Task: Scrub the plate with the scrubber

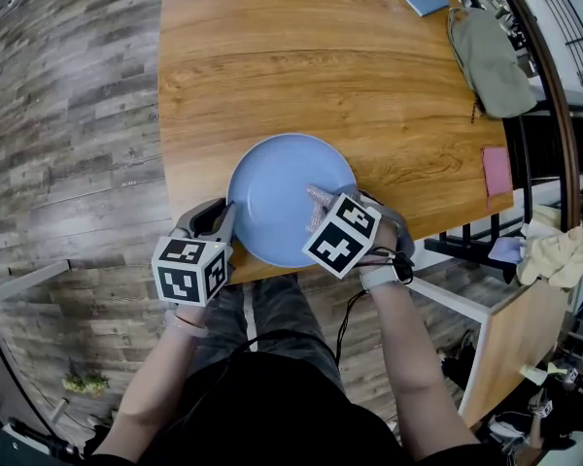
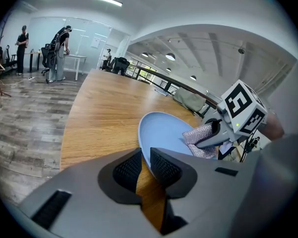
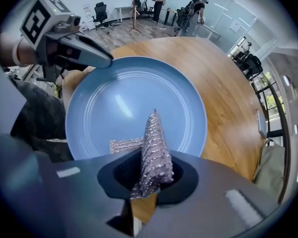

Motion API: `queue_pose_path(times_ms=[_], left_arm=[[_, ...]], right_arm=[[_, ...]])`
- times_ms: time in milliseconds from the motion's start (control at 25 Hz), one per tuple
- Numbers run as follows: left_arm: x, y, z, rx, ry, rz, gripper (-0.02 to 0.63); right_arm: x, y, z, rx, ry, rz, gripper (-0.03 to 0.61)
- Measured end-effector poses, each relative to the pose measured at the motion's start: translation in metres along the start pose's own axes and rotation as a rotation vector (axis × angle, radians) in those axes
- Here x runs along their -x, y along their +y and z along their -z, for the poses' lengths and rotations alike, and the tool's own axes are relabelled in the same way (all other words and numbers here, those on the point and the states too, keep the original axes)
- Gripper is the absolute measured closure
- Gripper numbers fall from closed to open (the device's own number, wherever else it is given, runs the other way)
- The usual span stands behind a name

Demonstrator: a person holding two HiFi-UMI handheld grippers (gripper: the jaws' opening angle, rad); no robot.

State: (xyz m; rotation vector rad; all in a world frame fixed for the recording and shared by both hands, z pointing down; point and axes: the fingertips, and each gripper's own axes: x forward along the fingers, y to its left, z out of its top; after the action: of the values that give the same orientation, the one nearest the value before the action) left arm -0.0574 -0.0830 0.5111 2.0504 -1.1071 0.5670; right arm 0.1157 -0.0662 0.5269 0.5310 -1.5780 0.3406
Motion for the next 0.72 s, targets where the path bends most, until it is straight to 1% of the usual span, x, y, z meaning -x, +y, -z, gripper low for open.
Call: queue_pose_path(times_ms=[120, 200, 280, 440, 560, 720], left_arm=[[0.000, 0.000, 0.000, 0.001, -0.001, 0.000, 0.568], [0.000, 0.001, 0.001, 0.002, -0.001, -0.001, 0.568], [0.000, 0.001, 0.001, 0.002, -0.001, -0.001, 0.568], [0.001, -0.001, 0.000, 0.002, -0.003, -0.003, 0.568], [0.000, -0.001, 0.000, 0.002, -0.002, -0.005, 0.568], [-0.001, -0.002, 0.000, 0.001, -0.001, -0.007, 0.568]], right_arm=[[0.002, 0.029, -0.006, 0.022, -0.014, -0.107, 0.514], [0.002, 0.048, -0.016, 0.035, -0.053, -0.173, 0.512], [0.001, 0.063, -0.029, 0.053, -0.102, -0.213, 0.511], [-0.002, 0.075, -0.051, 0.090, -0.197, -0.246, 0.508], [-0.002, 0.078, -0.067, 0.085, -0.264, -0.267, 0.506], [-0.003, 0.075, -0.086, 0.063, -0.349, -0.266, 0.506]])
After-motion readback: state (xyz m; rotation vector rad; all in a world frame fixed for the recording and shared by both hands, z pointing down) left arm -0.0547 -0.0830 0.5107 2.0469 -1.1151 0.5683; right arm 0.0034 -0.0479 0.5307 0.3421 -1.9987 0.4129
